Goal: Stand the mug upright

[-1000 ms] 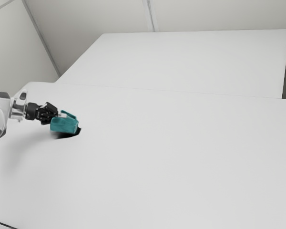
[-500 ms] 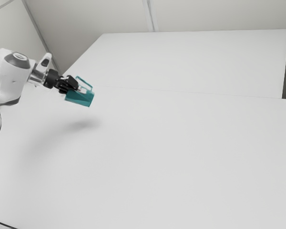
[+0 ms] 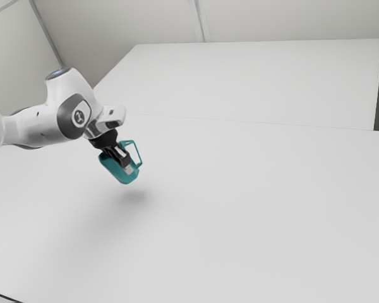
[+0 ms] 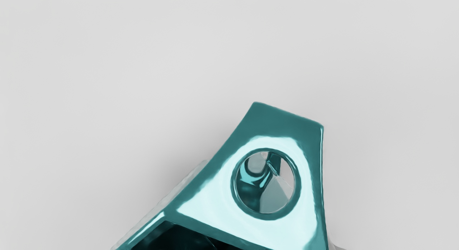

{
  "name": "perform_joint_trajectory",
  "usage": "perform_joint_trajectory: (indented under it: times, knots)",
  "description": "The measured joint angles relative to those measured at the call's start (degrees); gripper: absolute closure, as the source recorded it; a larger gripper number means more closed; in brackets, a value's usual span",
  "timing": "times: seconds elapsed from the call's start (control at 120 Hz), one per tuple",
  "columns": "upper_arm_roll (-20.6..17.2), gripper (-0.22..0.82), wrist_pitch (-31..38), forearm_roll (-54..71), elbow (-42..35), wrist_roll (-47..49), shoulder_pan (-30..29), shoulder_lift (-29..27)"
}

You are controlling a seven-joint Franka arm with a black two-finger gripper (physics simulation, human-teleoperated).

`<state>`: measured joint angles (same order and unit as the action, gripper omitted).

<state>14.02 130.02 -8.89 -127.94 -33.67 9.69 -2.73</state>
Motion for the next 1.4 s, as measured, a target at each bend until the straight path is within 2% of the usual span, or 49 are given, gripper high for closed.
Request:
perform_joint_trajectory:
  times: [0.133,0.267,0.742,1.4]
  knots:
    - [0.0,0.79,6.5,4.5,-4.0,2.9,-1.6,-0.7]
    - [-0.1,0.78,9.9,7.4,-5.7,6.2,-2.7,-0.6]
    - [-0.1,0.78,7.1,10.0,-5.8,17.0,-2.1,1.9]
    - [0.1,0.78,6.8,10.1,-6.1,23.4,-2.1,4.0]
